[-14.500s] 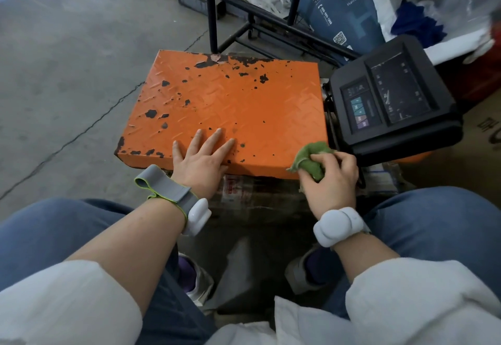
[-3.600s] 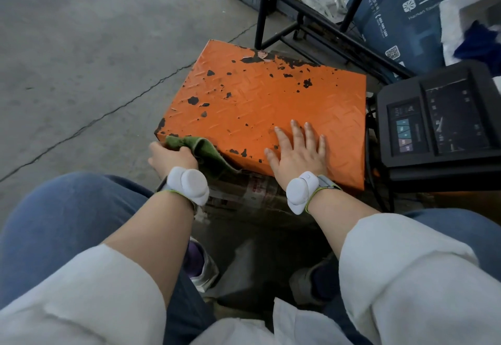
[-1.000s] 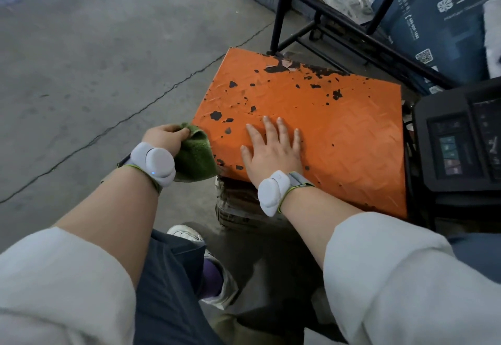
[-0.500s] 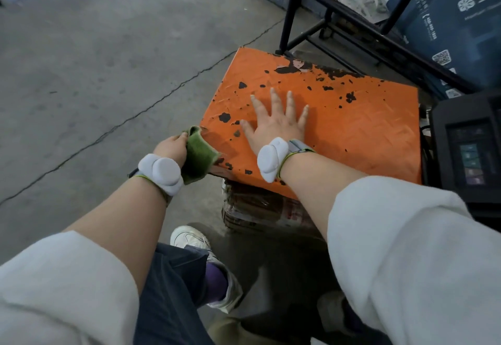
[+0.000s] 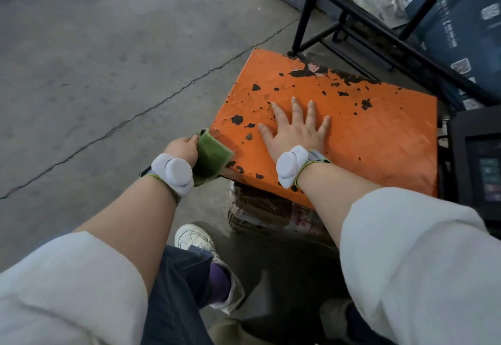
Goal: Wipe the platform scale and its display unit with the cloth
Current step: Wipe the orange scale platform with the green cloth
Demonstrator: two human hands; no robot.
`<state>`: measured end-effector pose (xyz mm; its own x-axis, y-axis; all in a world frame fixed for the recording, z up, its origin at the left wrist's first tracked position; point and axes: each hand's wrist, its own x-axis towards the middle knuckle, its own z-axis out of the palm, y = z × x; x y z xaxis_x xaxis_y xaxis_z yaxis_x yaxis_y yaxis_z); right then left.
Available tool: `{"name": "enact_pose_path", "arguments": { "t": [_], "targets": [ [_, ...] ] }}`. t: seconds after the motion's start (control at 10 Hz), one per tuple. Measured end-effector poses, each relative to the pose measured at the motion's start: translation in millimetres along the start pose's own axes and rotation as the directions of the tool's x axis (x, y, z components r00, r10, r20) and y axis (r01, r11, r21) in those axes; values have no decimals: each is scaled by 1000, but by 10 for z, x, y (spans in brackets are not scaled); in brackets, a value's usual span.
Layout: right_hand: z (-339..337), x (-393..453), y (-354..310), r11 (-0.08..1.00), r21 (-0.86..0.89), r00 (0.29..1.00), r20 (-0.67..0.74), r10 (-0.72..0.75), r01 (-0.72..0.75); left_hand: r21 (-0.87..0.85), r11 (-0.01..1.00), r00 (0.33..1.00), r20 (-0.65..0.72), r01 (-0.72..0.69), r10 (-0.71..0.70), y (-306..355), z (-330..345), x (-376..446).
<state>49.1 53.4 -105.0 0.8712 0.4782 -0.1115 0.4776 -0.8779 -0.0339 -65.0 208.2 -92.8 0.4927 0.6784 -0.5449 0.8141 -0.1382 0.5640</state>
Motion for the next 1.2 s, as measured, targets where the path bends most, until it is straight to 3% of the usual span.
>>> {"name": "enact_pose_path", "arguments": {
  "t": [0.2,0.4,0.6,0.8,1.0,1.1,1.2],
  "targets": [
    [11,3,-5,1000,-3,1000,-9,2,-2,-132,960,960,-166,-247,224,15,29,-105],
    [3,-7,-3,1000,0,1000,-17,4,-4,-24,999,999,-21,-40,39,-12,-29,-22],
    [19,3,-8,1000,6,1000,-23,4,-4,-220,943,961,-173,-252,216,2,1,-48],
    [22,6,16,1000,2,1000,-29,4,-4,-87,996,999,39,-22,26,2,23,129],
    [39,7,-15,1000,2,1000,-30,2,-2,-266,914,950,-146,-306,275,165,-9,70],
    [40,2,-13,1000,8,1000,-27,1,-1,-185,944,959,-122,-274,255,198,15,128],
    [32,-2,-7,1000,16,999,-33,-1,1,12,991,989,-64,-131,131,155,11,167]
  ]
}}
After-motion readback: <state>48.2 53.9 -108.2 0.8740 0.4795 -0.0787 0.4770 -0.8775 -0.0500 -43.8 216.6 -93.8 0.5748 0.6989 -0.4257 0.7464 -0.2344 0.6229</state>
